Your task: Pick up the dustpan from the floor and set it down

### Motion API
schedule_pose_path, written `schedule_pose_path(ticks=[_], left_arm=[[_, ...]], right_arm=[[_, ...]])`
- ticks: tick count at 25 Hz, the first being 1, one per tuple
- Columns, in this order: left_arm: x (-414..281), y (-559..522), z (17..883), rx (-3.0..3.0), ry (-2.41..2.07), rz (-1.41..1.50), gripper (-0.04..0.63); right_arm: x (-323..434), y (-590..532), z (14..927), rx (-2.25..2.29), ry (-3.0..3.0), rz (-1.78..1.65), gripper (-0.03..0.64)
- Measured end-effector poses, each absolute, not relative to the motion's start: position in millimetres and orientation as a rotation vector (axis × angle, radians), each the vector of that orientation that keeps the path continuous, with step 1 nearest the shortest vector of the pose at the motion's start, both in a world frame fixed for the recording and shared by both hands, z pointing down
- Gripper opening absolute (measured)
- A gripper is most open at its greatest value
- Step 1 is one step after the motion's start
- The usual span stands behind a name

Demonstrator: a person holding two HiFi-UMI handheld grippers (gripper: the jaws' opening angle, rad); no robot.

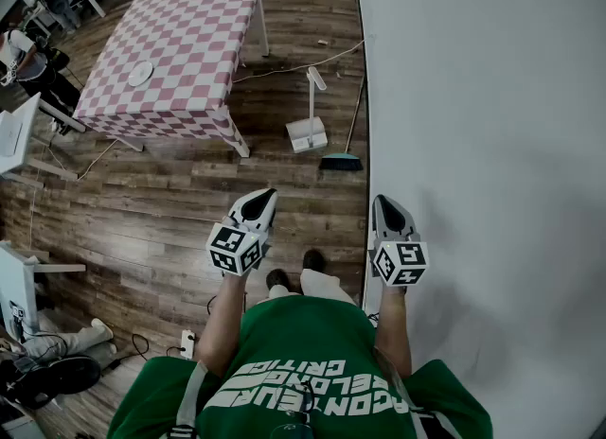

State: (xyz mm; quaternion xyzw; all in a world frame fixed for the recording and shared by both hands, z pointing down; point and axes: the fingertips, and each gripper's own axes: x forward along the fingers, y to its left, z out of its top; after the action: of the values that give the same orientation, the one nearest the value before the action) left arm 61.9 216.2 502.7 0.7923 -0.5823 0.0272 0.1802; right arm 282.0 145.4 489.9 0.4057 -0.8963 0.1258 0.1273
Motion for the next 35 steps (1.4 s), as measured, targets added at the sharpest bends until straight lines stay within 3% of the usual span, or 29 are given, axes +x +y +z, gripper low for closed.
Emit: schedule_pose_path(ticks=[26, 35], left_arm=[[69, 209, 491, 2.162, -1.743, 0.190, 0.004], [35, 189, 513, 2.019, -1.813, 0.142, 0.003]], right_arm=[[288, 125, 489, 1.120, -2.663, 0.472, 0.008], [255, 99, 503, 1.033, -2.649, 0.448, 0.008]])
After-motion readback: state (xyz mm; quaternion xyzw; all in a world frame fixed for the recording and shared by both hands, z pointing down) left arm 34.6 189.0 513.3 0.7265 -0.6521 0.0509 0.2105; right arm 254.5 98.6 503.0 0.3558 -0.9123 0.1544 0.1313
